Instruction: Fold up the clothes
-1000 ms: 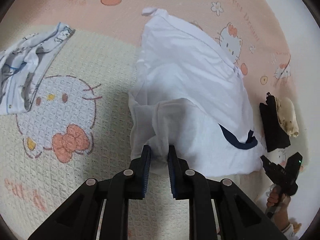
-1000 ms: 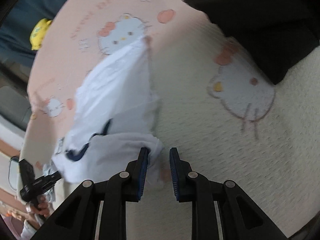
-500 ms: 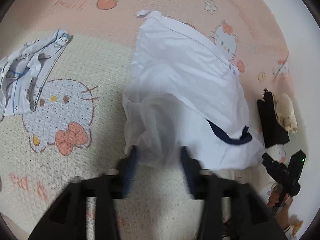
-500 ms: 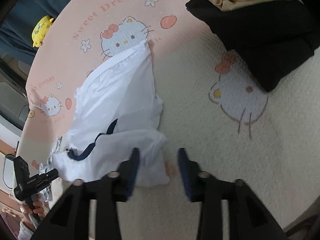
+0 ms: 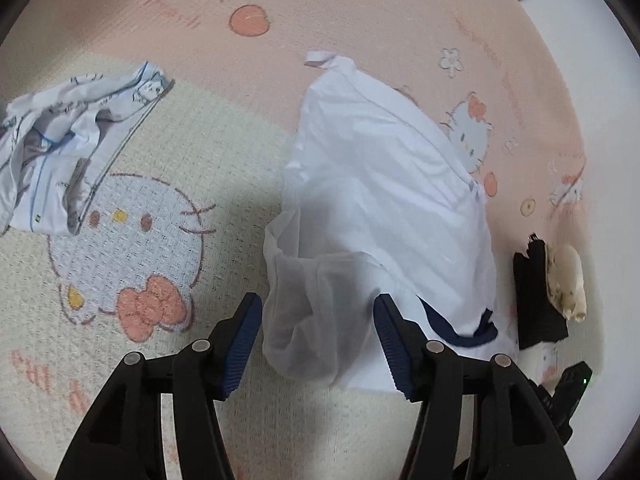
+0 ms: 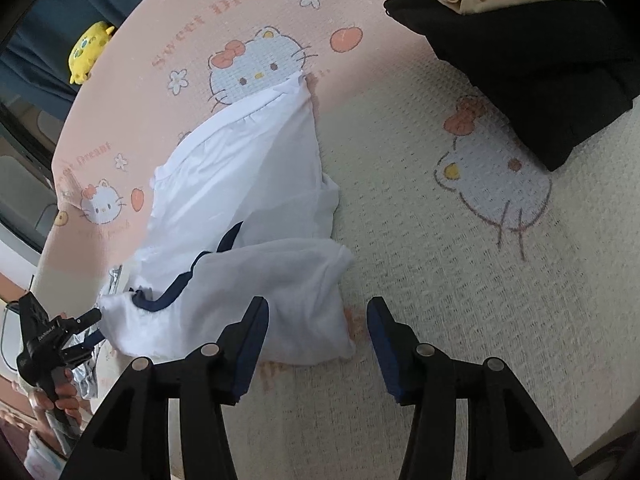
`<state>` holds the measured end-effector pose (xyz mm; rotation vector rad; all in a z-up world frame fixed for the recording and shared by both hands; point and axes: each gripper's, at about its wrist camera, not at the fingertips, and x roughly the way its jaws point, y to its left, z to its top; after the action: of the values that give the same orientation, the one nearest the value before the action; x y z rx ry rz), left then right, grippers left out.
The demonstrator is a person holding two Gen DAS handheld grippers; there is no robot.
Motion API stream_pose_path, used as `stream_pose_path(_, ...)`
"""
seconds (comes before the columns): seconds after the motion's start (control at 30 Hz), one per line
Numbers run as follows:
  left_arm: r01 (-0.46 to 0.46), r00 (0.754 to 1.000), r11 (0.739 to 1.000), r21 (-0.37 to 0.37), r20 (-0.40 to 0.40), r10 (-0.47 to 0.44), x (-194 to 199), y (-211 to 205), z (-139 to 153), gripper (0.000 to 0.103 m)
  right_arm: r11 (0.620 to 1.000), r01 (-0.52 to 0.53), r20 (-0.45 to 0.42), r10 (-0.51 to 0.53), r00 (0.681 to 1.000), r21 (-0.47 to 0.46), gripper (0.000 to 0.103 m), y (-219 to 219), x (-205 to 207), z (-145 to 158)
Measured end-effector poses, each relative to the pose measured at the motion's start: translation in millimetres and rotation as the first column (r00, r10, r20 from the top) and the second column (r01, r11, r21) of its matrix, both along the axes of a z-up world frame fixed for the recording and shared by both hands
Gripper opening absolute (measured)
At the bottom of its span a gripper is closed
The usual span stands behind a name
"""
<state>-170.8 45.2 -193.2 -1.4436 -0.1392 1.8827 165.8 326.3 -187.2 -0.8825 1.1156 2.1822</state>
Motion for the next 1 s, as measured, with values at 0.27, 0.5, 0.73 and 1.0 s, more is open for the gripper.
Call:
stream_pose_path(0.27, -0.039, 0.994, 0.999, 0.009, 0.103, 0.038, 3, -11, -21, 0.011, 0.999, -0.038, 0.035, 0.037, 0.999, 0.038, 0.010, 12, -17, 2)
stream_pose_path(0.5, -0.001, 0.996, 0.999, -0.037, 0.088, 0.004, 8, -19, -20, 0.010, 0.994, -0.088, 0.067, 0.084, 0.994, 0.059, 0.009, 24, -32, 4)
stream_pose_path(0.73, -0.055, 0.991, 0.998, -0.030, 0.118, 0.059, -4, -13, -21, 0.011, 0.992, -0.093, 0.192, 0.074, 0.979, 0.089, 0.009, 21, -40, -4)
stream_pose_path(1.0, 0.018, 0.997, 0.995, -0.099, -0.070, -0.025, 3, -2, 5, 0.012, 0.971, -0.157, 0.323, 0.092, 0.942, 0.181, 0.009, 2, -46, -1)
